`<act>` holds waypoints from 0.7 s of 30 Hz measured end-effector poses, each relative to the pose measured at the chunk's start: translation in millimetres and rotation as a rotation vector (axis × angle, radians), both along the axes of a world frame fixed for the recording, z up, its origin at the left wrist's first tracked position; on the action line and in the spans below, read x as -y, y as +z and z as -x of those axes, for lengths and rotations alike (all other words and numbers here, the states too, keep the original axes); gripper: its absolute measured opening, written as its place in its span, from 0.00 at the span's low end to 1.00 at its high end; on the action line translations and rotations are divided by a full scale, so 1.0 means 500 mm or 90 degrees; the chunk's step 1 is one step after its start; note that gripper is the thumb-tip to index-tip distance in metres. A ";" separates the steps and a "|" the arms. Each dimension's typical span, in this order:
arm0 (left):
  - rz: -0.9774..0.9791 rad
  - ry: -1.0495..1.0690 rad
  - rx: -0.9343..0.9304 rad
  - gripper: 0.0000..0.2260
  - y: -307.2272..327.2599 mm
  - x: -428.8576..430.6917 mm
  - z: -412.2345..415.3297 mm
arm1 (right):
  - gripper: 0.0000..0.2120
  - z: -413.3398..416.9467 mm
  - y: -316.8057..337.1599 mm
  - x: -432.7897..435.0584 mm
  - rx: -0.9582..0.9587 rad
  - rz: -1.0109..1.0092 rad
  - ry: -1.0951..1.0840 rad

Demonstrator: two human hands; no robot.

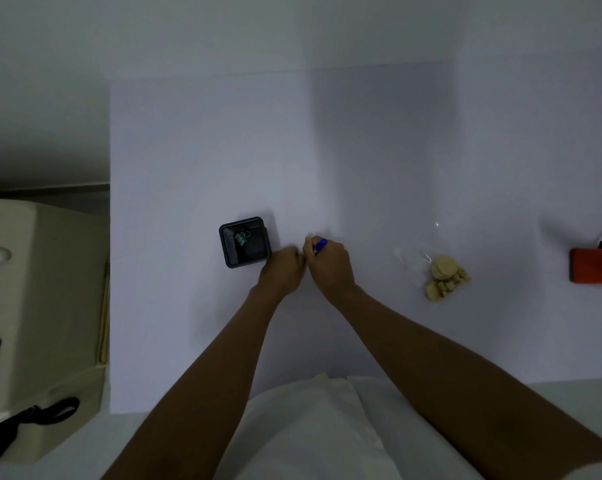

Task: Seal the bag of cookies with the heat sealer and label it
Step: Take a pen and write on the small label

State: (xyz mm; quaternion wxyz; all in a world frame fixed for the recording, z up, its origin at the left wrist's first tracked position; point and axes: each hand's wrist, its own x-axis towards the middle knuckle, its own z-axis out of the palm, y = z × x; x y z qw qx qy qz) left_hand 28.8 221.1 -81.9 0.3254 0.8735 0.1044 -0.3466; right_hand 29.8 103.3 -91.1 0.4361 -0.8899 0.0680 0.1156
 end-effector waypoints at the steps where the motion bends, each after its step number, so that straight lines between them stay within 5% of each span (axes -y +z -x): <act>1: -0.001 0.001 -0.002 0.14 -0.001 0.000 0.000 | 0.23 0.001 -0.002 0.001 -0.001 -0.003 -0.001; 11: 0.000 -0.001 0.016 0.14 0.007 0.002 0.001 | 0.23 0.002 0.004 0.005 -0.015 -0.022 -0.028; 21: 0.015 0.029 -0.011 0.16 0.012 0.001 0.001 | 0.18 0.003 0.021 -0.007 -0.066 -0.220 -0.149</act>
